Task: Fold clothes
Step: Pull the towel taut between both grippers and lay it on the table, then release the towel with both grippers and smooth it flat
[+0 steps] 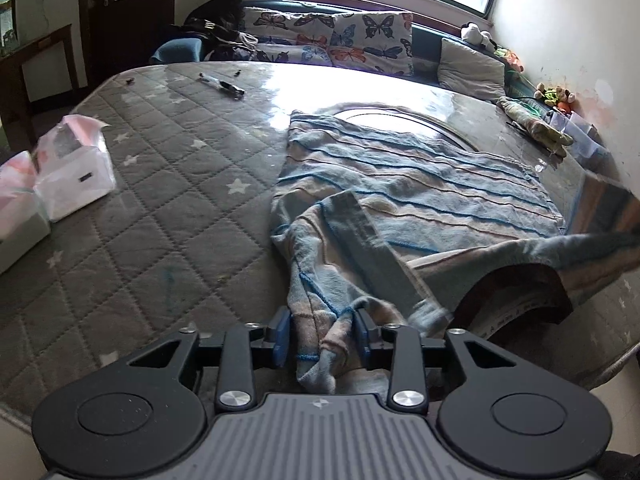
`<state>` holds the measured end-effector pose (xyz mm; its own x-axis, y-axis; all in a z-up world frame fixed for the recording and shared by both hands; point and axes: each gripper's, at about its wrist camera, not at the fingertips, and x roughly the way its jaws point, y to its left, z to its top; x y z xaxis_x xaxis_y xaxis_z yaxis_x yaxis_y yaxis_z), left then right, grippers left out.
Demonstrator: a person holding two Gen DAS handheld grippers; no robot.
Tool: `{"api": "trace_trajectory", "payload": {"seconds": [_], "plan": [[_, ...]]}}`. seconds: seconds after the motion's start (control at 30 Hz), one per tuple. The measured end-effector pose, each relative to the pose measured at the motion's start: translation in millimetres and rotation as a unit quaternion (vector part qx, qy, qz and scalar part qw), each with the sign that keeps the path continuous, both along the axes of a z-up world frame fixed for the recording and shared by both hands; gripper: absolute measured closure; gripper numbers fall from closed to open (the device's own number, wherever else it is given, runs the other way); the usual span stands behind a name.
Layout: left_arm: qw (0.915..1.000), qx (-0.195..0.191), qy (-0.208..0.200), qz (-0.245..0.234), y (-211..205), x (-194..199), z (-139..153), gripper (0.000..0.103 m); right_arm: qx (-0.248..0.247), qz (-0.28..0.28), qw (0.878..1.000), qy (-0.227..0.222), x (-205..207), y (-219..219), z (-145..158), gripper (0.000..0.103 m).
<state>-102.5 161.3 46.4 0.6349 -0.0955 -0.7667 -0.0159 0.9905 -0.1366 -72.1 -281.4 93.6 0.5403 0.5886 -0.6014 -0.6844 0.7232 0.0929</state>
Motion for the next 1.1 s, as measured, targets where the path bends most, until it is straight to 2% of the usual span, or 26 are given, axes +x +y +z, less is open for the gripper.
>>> {"api": "trace_trajectory", "payload": {"seconds": [0.2,0.33,0.5,0.77,0.9,1.1], "plan": [[0.9996,0.012,-0.008,0.025,14,-12,7,0.059,0.007,-0.003,1.0,0.005,-12,-14,6,0.081],[0.9992,0.016,-0.025,0.027,15,-16,17,0.057,0.028,0.006,1.0,-0.005,-14,-18,22,0.07],[0.9984,0.02,-0.042,0.032,19,-18,26,0.052,0.007,0.0,1.0,-0.02,-13,-3,23,0.07],[0.9974,0.015,-0.047,0.053,31,-25,29,0.049,-0.033,-0.026,0.999,0.006,24,28,-12,0.069],[0.9965,0.015,-0.064,0.052,28,-19,36,0.048,-0.07,-0.063,0.995,0.018,53,37,-39,0.068],[0.9952,0.019,-0.072,0.063,33,-10,41,0.036,-0.084,-0.142,0.986,0.034,97,28,-65,0.068]]}}
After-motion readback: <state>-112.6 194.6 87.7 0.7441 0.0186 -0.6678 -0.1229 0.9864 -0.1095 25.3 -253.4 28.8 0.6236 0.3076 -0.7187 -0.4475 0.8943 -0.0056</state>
